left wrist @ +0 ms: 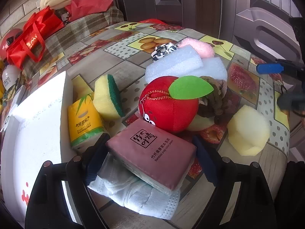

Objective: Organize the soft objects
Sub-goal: 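Grasp the pink pouch with the left tool while the right tool grasps the yellow sponge, then release the pouch in the white tray with left tool while right tool releases the sponge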

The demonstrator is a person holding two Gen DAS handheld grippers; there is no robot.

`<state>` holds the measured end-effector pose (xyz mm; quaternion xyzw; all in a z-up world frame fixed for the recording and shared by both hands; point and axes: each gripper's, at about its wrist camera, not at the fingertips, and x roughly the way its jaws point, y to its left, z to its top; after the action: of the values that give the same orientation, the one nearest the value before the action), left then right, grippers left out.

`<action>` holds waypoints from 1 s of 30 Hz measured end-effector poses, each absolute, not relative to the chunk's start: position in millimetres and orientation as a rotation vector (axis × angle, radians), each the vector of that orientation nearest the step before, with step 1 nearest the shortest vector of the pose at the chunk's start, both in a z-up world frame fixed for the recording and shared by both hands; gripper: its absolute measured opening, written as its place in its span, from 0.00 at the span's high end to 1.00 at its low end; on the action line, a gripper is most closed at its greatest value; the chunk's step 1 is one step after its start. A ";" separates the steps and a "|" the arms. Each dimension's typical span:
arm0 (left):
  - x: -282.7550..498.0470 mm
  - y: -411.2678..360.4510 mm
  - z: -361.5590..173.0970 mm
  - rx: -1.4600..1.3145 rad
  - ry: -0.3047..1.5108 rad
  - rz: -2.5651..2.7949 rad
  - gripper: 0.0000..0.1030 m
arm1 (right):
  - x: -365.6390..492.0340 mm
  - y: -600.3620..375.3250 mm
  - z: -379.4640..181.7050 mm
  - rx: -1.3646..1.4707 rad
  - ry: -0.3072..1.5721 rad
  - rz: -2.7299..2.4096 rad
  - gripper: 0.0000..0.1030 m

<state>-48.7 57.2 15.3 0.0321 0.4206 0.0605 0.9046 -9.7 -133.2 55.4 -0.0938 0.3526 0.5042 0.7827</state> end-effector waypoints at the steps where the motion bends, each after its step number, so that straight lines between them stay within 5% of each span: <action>1: -51.0 57.5 15.8 0.063 0.862 0.125 0.15 | -20.0 -122.9 50.0 -0.258 0.768 1.116 0.00; 7: -62.3 63.8 20.5 0.015 0.818 0.138 0.15 | -42.2 -93.7 30.1 -0.446 0.797 1.151 0.02; 9: -66.3 64.2 23.2 0.007 0.799 0.138 0.15 | -45.7 -86.4 21.5 -0.478 0.822 1.163 0.20; 10: -67.9 64.1 24.9 0.004 0.790 0.139 0.15 | -45.7 -82.5 15.8 -0.494 0.845 1.171 0.38; 16: -88.7 58.8 44.9 0.011 0.660 0.161 0.15 | -41.3 -97.9 27.5 -0.392 0.801 1.177 0.41; 23: -150.0 66.8 84.2 0.069 0.337 0.379 0.15 | -32.9 -145.1 92.4 -0.034 0.427 1.060 0.38; 30: -178.0 96.7 68.5 0.043 0.306 0.568 0.15 | -36.9 -115.9 78.9 0.012 0.239 0.883 0.38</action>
<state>-178.0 96.7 68.5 0.0212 0.1506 0.2789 0.9482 -36.9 -115.9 78.9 0.0059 0.1153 0.4265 0.8971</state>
